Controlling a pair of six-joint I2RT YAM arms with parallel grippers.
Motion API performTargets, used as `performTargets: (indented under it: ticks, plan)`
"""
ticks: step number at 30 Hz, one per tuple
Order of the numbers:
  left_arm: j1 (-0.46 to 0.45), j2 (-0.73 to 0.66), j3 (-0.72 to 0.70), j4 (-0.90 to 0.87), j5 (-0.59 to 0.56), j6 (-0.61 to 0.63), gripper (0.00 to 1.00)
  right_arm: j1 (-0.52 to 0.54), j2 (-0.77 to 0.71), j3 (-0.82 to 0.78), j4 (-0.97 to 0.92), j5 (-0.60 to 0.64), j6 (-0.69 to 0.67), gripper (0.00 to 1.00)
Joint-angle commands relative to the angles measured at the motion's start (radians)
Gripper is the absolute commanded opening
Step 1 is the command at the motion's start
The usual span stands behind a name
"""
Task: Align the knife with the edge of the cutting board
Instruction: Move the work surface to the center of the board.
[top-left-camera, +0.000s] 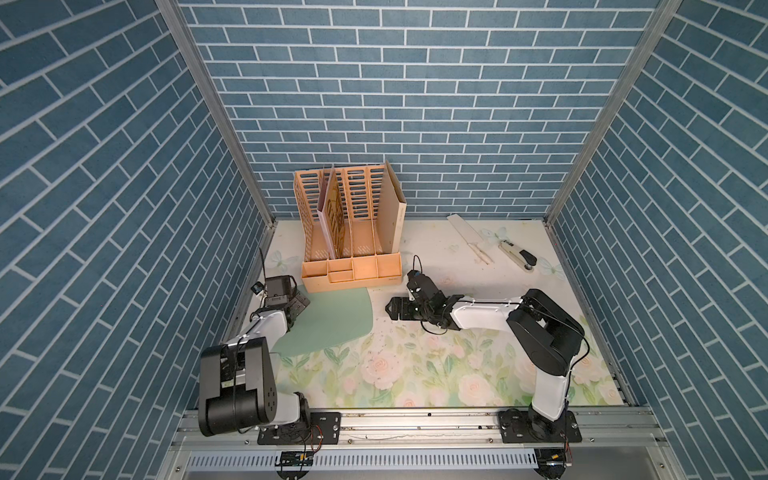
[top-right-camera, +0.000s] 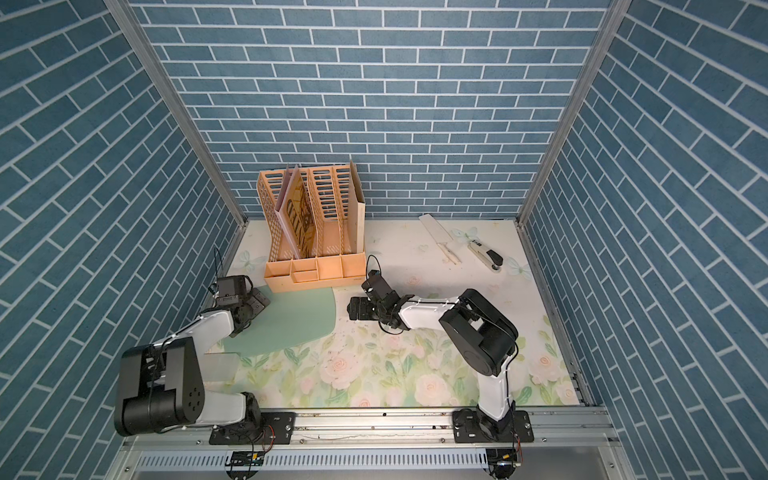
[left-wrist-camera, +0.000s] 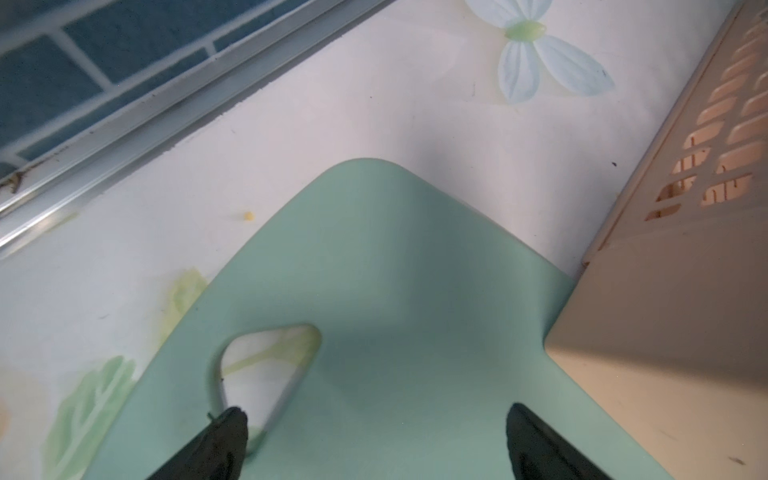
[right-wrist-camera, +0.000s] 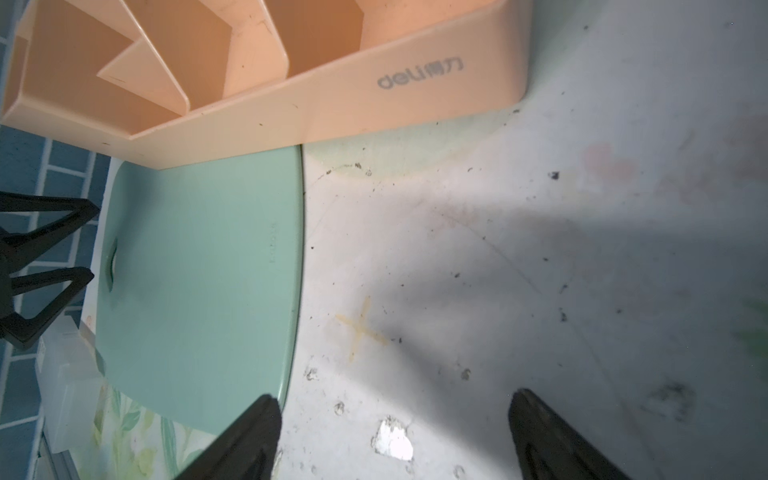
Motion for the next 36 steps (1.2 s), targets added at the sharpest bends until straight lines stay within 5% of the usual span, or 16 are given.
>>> performTargets:
  ticks: [1, 12, 23, 36]
  plan:
    - [0.009, 0.013, -0.033, 0.025, 0.064, -0.012, 0.99, 0.023, 0.035, 0.046, -0.028, 0.053, 0.048, 0.90]
    - [0.053, 0.036, -0.065, 0.060, 0.156, -0.031, 1.00, 0.081, 0.095, 0.072, 0.032, 0.127, 0.118, 0.91]
    - [0.071, 0.052, -0.096, 0.091, 0.228, -0.034, 1.00, 0.107, 0.212, 0.174, 0.076, -0.030, 0.111, 0.94]
    - [0.071, 0.044, -0.139, 0.125, 0.330, -0.028, 0.99, 0.210, 0.265, 0.215, 0.124, -0.069, 0.114, 0.94]
